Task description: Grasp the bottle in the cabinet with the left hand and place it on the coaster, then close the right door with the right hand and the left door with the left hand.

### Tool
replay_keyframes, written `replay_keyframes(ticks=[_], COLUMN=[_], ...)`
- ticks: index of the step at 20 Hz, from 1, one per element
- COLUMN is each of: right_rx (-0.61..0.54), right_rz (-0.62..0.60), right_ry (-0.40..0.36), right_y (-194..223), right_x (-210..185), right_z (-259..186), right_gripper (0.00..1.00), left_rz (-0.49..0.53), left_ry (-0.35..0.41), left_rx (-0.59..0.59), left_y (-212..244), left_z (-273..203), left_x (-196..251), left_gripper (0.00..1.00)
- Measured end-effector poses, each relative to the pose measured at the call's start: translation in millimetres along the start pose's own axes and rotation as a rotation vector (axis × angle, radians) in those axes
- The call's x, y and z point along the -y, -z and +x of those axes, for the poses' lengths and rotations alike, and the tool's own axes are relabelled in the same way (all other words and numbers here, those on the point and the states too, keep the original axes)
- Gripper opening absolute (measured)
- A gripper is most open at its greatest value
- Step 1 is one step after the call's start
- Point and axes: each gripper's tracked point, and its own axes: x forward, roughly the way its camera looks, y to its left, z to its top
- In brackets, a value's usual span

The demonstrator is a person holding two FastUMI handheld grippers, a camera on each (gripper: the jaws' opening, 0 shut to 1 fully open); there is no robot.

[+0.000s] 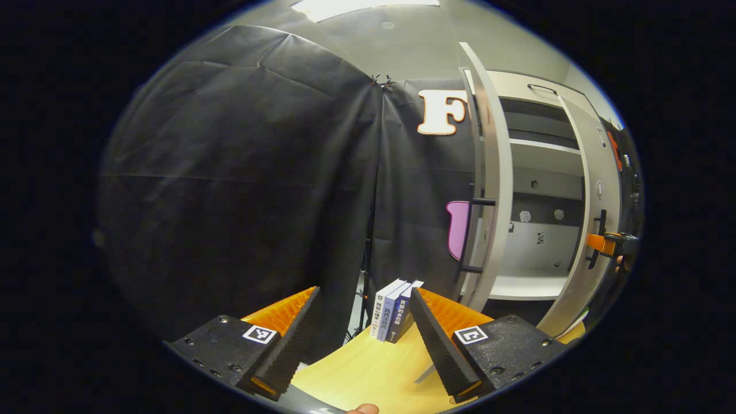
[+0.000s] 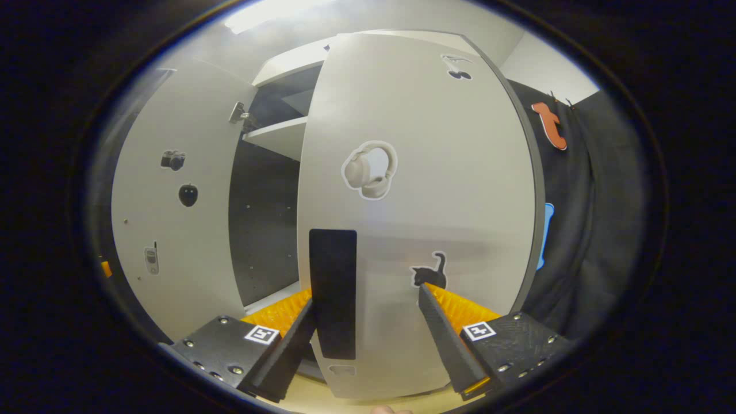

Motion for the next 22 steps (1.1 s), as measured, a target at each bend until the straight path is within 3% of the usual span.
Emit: replay_keyframes(ticks=[6, 8, 22], right_rx=[0.012, 0.016, 0.045], right_rz=[-0.005, -0.01, -0.02], right_ry=[0.063, 0.083, 0.191], right_y=[1.9, 1.6, 3.7], right_x=[-3.1, -3.2, -0.6], right_z=[16.6, 20.8, 35.1], right_gripper=[1.0, 1.0, 1.0], left_rz=[-0.008, -0.003, 0.052], left_ry=[-0.005, 0.011, 0.084], left_rx=[-0.013, -0.012, -0.011], left_y=[1.6, 0.3, -2.1], left_z=[4.7, 5.8, 20.8], left_x=[-23.8, -25.5, -14.4], left_gripper=[0.93, 0.97, 0.94])
